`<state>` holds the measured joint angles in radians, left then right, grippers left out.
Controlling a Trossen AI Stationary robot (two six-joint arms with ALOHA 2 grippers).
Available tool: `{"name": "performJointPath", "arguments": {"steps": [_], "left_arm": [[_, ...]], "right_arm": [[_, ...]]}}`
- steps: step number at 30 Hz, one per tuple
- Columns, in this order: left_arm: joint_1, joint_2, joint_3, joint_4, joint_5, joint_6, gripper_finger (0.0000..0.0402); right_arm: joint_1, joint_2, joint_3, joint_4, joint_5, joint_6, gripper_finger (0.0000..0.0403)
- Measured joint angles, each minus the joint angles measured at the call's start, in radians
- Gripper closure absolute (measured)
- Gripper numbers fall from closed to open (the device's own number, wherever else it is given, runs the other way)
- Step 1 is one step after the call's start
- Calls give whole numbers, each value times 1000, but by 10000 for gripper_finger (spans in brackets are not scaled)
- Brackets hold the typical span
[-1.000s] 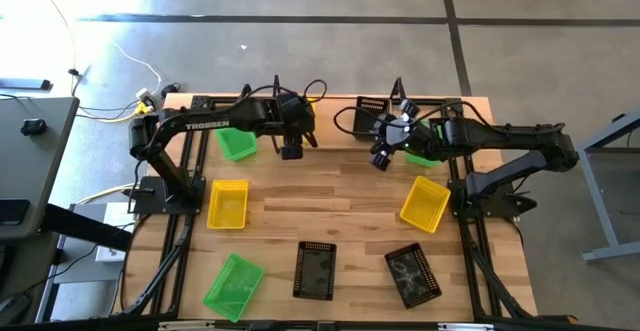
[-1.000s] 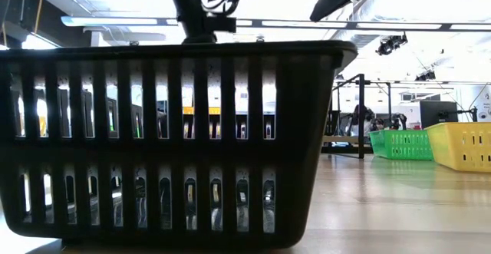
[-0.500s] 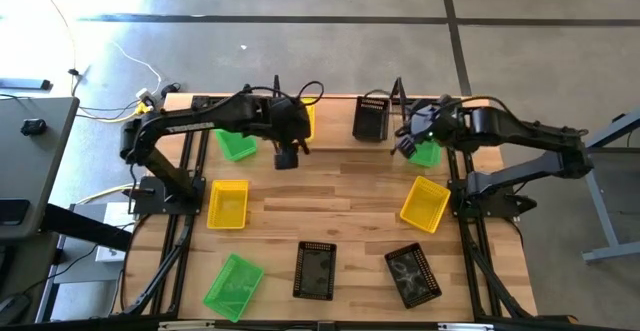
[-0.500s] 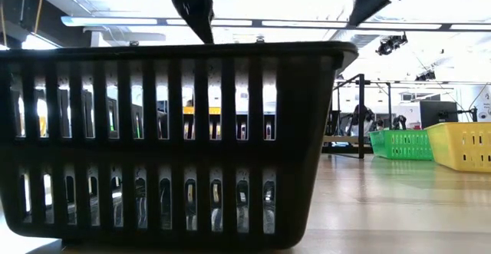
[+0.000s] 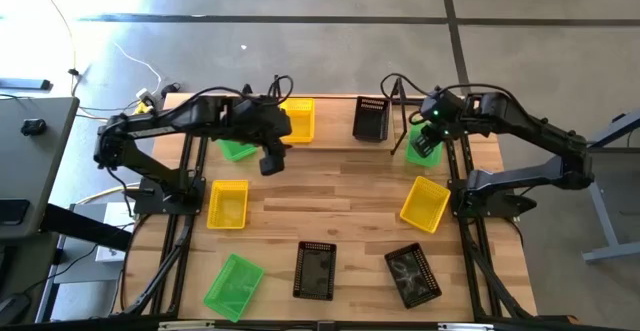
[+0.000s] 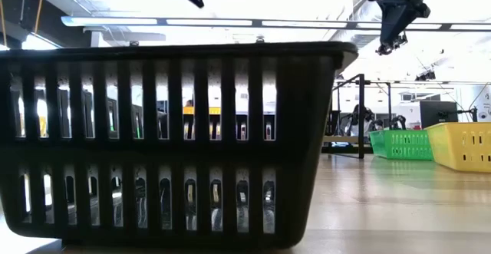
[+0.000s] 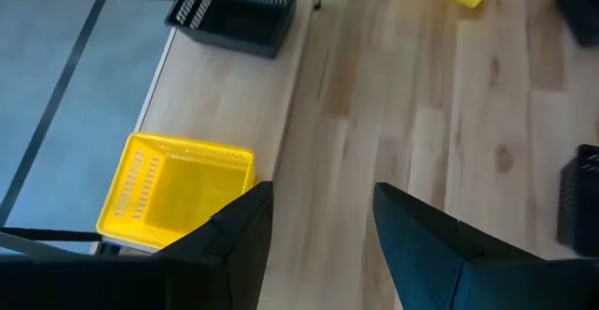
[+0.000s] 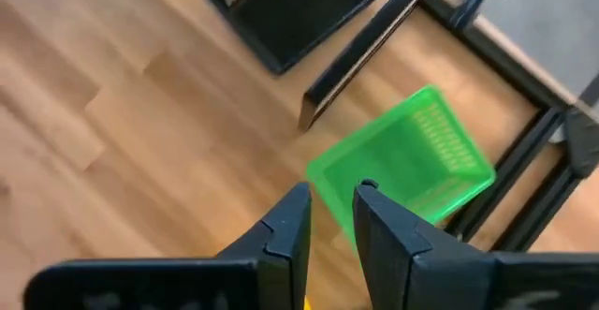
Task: Stack baskets on shelf by color
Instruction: Put the top right green bin on the shelf
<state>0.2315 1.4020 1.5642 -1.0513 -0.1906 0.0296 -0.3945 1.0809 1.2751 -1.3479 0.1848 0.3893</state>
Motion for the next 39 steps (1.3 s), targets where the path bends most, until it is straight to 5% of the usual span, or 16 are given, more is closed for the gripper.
{"name": "performJointPath", "arguments": {"steps": [15, 24, 39], "left_arm": [[-39, -25, 0, 0, -15, -19, 225], [-39, -25, 0, 0, -15, -19, 225], [-43, -24, 0, 1, -14, -51, 225]], "right_arm": [[43, -11, -258, 67, -70, -61, 334], [94, -11, -406, 182, -68, -270, 334], [187, -10, -521, 274, 101, -372, 334]]}}
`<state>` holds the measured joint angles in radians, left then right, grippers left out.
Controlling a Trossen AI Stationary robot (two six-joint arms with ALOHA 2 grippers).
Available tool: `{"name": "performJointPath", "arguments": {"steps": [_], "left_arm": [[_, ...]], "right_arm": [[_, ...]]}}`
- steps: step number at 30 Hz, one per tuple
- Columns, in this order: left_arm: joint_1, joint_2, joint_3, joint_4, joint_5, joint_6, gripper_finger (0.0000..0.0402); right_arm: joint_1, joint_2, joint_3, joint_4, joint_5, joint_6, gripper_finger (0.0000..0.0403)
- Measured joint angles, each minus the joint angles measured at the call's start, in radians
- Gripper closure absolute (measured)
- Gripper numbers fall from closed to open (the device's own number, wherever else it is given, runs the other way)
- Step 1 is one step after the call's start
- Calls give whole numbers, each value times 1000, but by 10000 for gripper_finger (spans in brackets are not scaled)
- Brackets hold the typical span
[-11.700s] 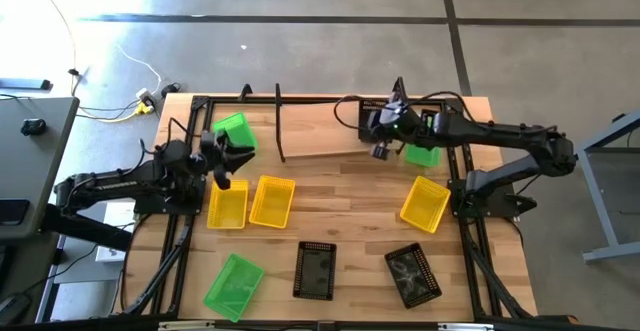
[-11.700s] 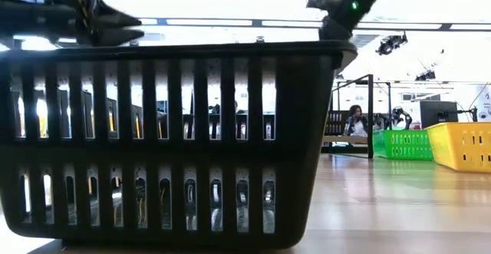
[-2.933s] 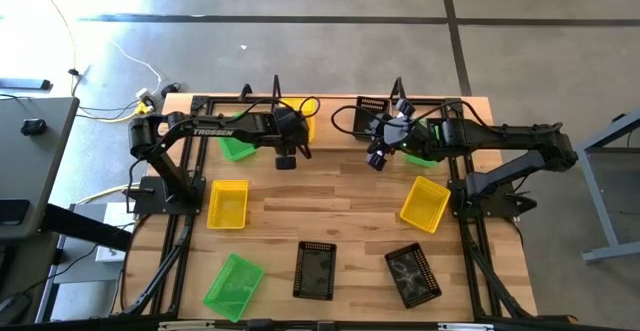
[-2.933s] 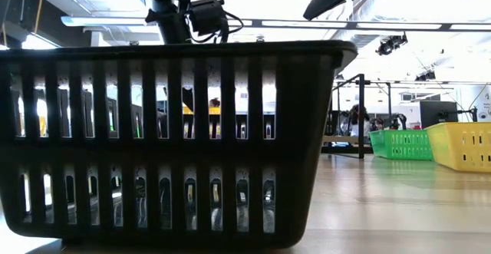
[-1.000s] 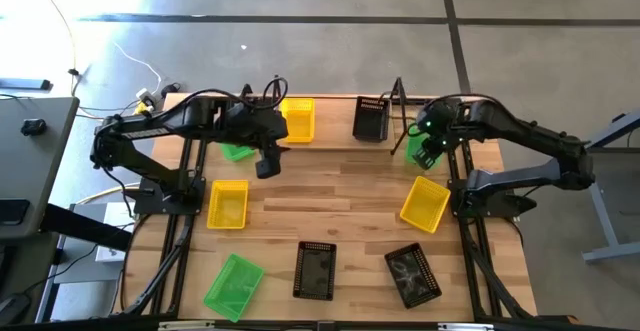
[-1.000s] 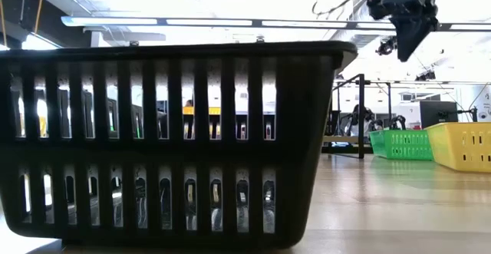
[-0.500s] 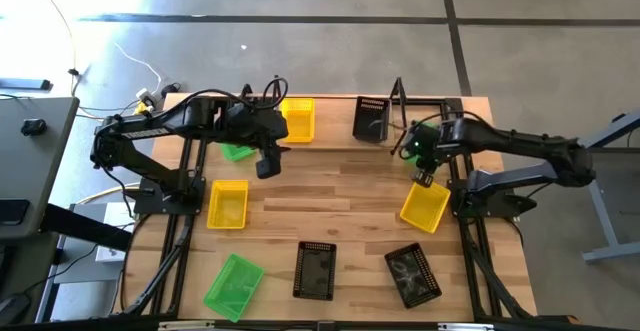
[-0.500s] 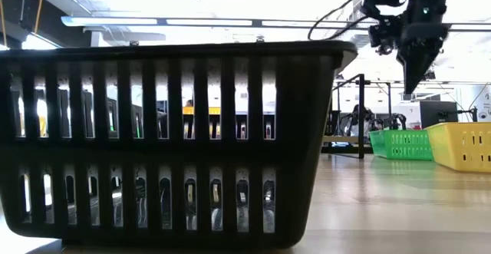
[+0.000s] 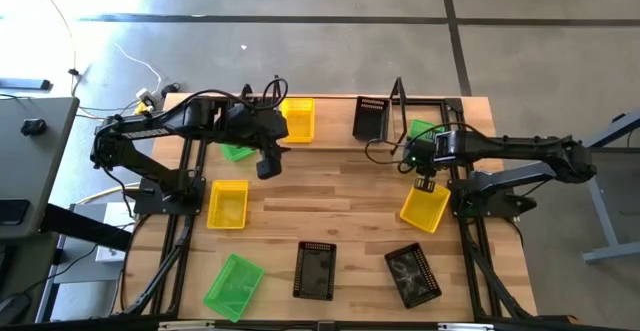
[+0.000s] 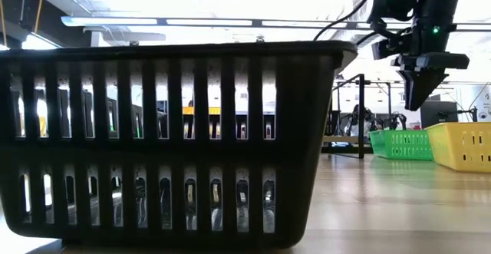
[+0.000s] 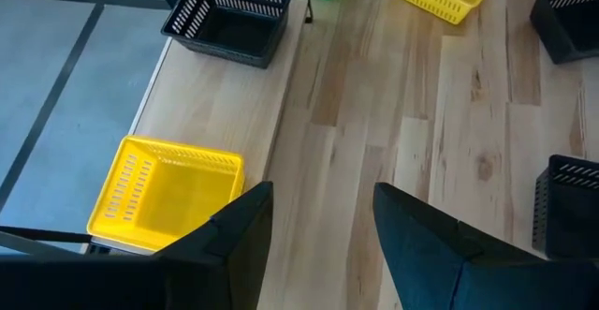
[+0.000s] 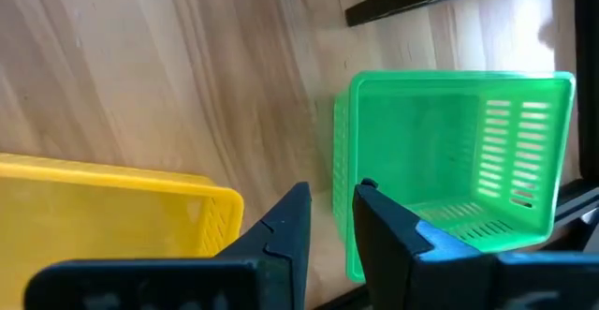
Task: Stack baskets on shelf by color
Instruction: Put the top right green bin on the shelf
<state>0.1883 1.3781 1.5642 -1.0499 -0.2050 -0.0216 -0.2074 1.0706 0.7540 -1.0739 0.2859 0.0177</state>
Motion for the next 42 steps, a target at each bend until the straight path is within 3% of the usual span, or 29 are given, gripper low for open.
{"name": "performJointPath", "arguments": {"steps": [13, 25, 42], "left_arm": [[0, 0, 0, 3, -16, -3, 225], [0, 0, 0, 3, -34, 14, 225], [1, 0, 0, 3, -76, 36, 225]], "right_arm": [[-37, 18, 0, 0, -51, 24, 279], [-41, 148, 0, 11, -22, -62, 277], [-116, 356, 2, 41, 3, 9, 277]]}}
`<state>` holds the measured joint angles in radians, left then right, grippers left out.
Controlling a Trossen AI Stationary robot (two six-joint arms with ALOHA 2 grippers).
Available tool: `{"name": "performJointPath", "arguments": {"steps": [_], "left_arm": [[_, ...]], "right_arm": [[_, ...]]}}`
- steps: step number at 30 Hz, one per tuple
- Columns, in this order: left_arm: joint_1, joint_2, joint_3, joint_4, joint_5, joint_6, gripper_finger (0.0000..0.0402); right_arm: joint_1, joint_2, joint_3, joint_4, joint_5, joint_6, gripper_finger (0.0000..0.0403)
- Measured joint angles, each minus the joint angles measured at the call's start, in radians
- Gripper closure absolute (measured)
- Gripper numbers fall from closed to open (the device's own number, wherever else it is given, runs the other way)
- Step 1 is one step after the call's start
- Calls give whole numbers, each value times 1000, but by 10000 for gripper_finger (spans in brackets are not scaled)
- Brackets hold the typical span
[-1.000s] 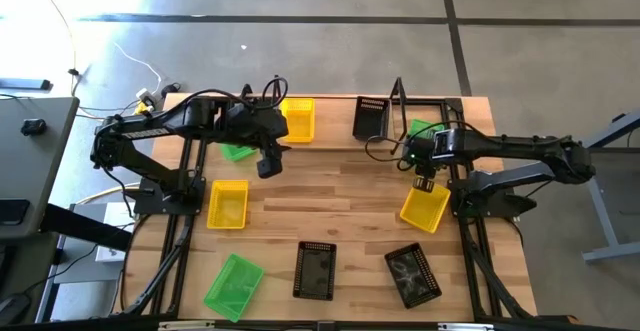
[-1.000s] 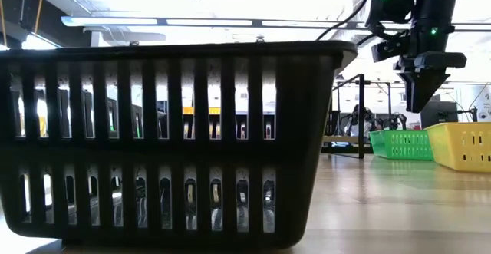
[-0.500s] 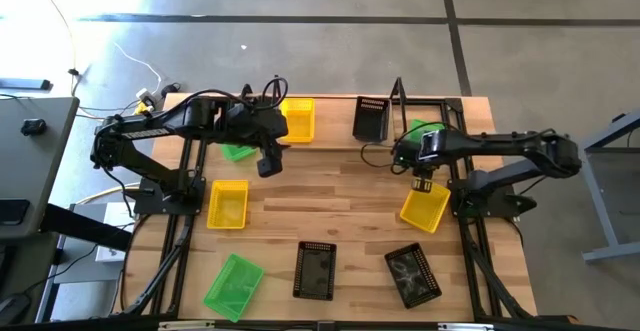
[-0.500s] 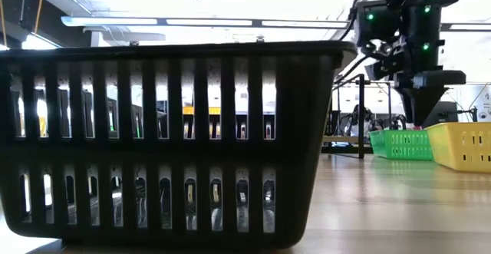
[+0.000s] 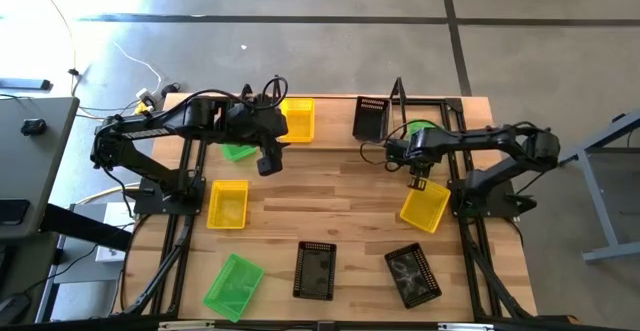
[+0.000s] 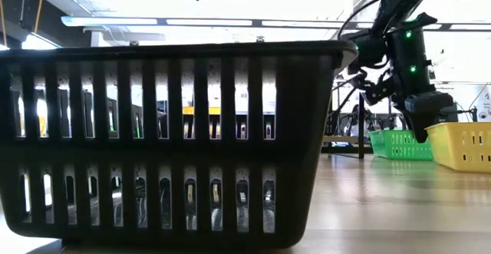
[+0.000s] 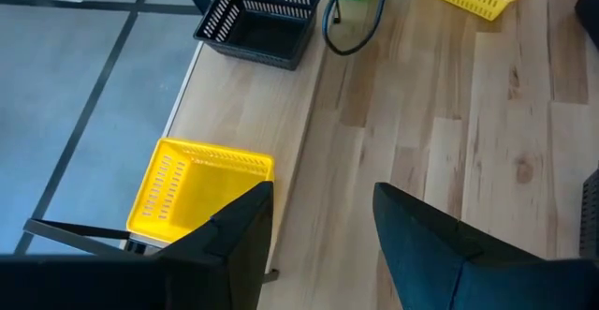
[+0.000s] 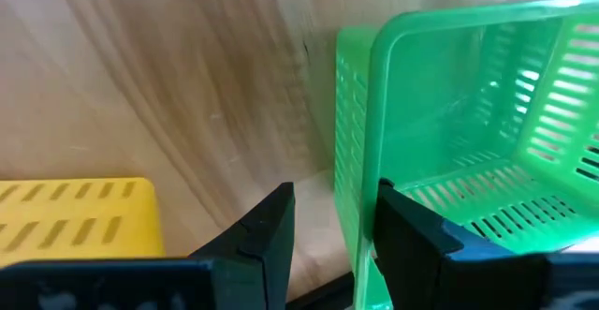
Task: Stack baskets on shelf by color
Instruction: Put the top right green bin on the shelf
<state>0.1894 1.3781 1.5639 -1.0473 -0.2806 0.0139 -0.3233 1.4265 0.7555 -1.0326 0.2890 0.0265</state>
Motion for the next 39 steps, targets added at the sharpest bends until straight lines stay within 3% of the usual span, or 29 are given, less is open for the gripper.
{"name": "performJointPath", "arguments": {"steps": [5, 13, 31, 39], "left_arm": [[0, 0, 0, -1, 0, 0, 225], [0, 0, 0, -1, 0, -1, 225], [0, 0, 0, -2, 0, -52, 225], [0, 0, 0, -2, 0, -48, 225]], "right_arm": [[0, 21, 0, 0, 2, 0, 290], [0, 21, 0, -5, -2, 0, 395], [55, -96, 120, -190, 10, 326, 402], [91, -127, 231, -325, 122, 475, 402]]}}
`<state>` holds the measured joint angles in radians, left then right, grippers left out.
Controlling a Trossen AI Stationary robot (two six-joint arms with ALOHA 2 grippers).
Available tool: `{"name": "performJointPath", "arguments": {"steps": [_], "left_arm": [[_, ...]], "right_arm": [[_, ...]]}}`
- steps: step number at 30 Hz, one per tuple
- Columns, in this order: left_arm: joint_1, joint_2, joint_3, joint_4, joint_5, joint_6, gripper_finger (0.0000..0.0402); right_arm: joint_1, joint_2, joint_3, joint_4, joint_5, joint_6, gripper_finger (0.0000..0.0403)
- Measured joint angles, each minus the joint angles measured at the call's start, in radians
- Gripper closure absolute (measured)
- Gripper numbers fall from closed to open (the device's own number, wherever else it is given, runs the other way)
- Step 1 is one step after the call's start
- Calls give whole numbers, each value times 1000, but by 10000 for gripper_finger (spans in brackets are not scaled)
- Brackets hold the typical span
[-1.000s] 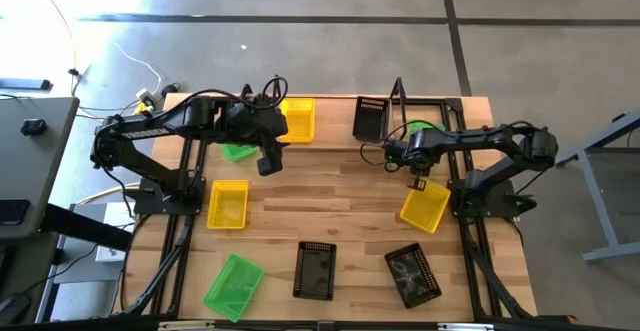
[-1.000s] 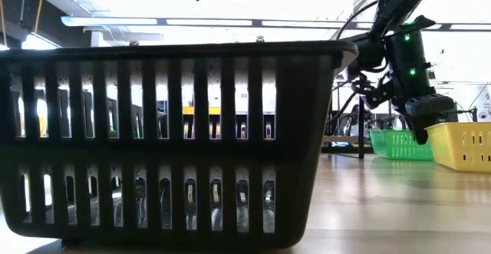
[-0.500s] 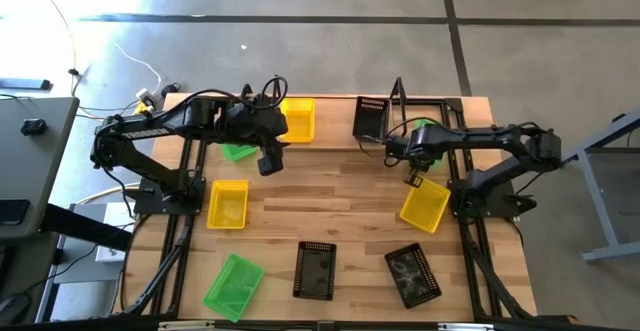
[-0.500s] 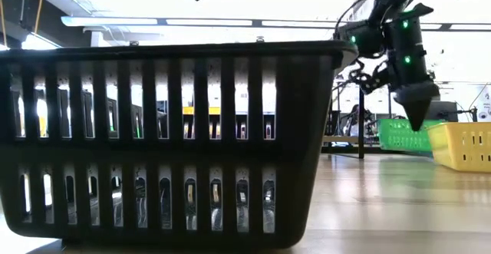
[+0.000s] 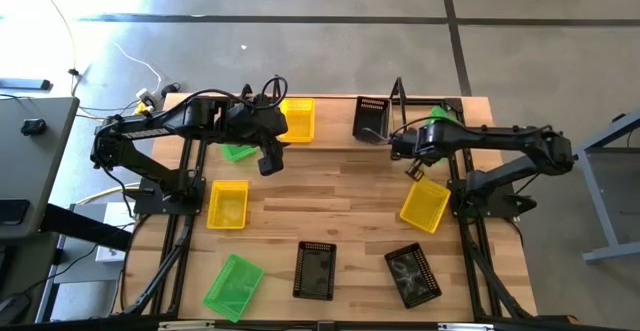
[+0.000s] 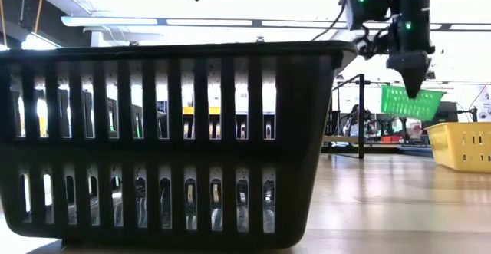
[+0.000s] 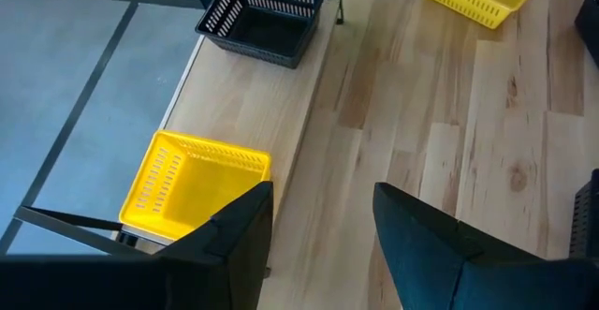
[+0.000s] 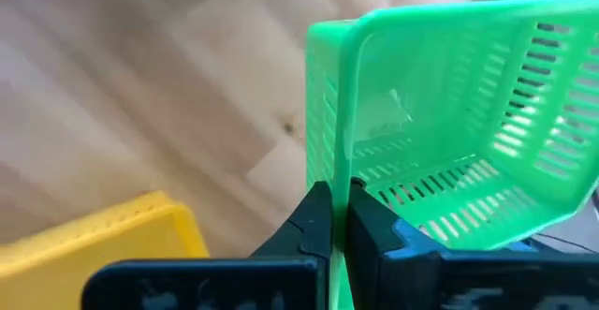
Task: Stack baskets on shelf by color
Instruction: Put the top right green bin on the shelf
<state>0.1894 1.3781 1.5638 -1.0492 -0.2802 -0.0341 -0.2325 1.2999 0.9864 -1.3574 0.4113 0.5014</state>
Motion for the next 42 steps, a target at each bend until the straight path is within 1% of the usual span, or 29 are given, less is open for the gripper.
{"name": "performJointPath", "arguments": {"steps": [6, 13, 16, 21, 24, 26, 31, 34, 38, 42], "left_arm": [[0, 0, 0, 0, 0, -15, 225], [0, 0, 0, 0, -1, -78, 225], [0, 0, 0, 0, -18, -109, 225], [0, 0, 0, 0, -69, -170, 225], [0, 0, 0, 0, -100, -208, 225], [5, 0, 0, 0, -117, -226, 225], [38, 0, 0, 0, -123, -251, 225], [60, 0, 0, 0, -125, -254, 225], [78, 0, 0, -2, -124, -279, 225], [79, 0, 0, -2, -122, -280, 225]], "right_arm": [[-3, 0, 86, -102, 112, 84, 402], [-3, 1, 200, -127, 250, 81, 403], [-3, 1, 251, -125, 314, 60, 403], [-3, 1, 341, -99, 427, -35, 403], [-3, 1, 394, -32, 481, -140, 403], [-3, 3, 424, 42, 505, -239, 403], [-10, 4, 453, 312, 496, -533, 403], [-18, 5, 453, 431, 473, -654, 403], [-23, 27, 453, 532, 405, -710, 403], [-22, 78, 453, 614, 332, -741, 403]]}}
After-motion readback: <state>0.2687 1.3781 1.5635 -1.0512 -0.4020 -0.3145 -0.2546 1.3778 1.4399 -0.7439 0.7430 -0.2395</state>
